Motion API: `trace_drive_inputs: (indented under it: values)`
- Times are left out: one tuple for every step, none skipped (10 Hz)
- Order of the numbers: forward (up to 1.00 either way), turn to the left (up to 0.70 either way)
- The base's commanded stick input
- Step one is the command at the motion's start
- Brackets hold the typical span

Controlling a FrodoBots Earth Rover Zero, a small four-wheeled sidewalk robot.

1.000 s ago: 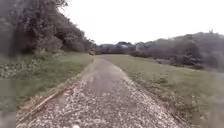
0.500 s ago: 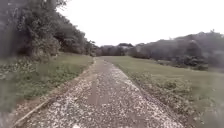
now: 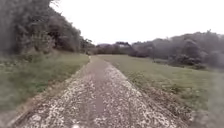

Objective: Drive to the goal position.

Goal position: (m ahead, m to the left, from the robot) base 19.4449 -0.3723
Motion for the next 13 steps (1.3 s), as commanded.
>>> trace_drive_inputs:
  values:
    - [0.7, 0.0]
    - [0.7, 0.0]
    - [0.7, 0.0]
    - [0.7, 0.0]
    - [0.7, 0.0]
    - [0.7, 0.0]
    - [0.7, 0.0]
    - [0.7, 0.0]
    - [0.7, 0.0]
    - [0.7, 0.0]
    - [0.7, 0.0]
    - [0.7, 0.0]
    - [0.7, 0.0]
